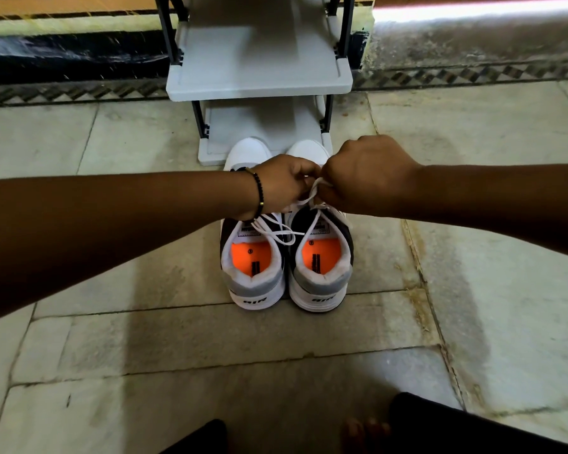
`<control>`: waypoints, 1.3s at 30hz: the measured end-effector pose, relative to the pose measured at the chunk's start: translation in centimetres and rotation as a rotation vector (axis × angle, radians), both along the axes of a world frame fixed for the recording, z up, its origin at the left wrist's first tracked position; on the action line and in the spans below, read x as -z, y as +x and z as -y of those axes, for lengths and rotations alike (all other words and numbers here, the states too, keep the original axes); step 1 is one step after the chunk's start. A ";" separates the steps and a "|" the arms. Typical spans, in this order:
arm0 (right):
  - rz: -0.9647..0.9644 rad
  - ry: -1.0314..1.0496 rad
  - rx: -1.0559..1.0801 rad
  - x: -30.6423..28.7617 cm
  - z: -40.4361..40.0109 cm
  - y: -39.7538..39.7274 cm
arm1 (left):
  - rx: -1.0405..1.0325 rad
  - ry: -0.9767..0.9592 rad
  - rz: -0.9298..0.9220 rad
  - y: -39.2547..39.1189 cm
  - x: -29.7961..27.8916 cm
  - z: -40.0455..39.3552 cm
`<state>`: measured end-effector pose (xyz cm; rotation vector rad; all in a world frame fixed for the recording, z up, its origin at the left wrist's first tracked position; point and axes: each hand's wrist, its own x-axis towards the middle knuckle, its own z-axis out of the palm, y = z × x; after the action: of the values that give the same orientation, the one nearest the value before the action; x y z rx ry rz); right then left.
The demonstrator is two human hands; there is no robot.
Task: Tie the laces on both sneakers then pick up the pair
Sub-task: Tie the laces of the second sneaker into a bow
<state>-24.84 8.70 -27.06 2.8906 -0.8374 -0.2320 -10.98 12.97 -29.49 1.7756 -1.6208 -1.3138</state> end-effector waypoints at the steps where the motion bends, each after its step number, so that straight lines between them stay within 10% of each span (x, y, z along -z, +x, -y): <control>1: -0.004 0.002 0.007 -0.1 0.0 0.0 | -0.008 0.002 -0.006 0.0 0.0 0.0; 10: -0.040 -0.001 0.011 -0.3 -0.3 -0.6 | 0.015 -0.168 0.241 0.4 0.1 0.6; 18: -0.041 -0.012 -0.024 0.1 -0.6 -0.9 | -0.074 0.011 0.019 -0.1 0.1 0.6; 27: -0.300 0.037 0.018 0.0 -0.7 -2.0 | 0.416 -0.404 0.913 3.6 1.3 2.2; 39: -0.437 0.314 0.007 -0.7 -1.0 -2.6 | 0.556 -0.419 1.102 3.6 2.5 2.2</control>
<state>-27.48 9.69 -26.35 2.9244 -0.7851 -1.0360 -7.34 10.80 -32.03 1.9200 -2.8242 0.0455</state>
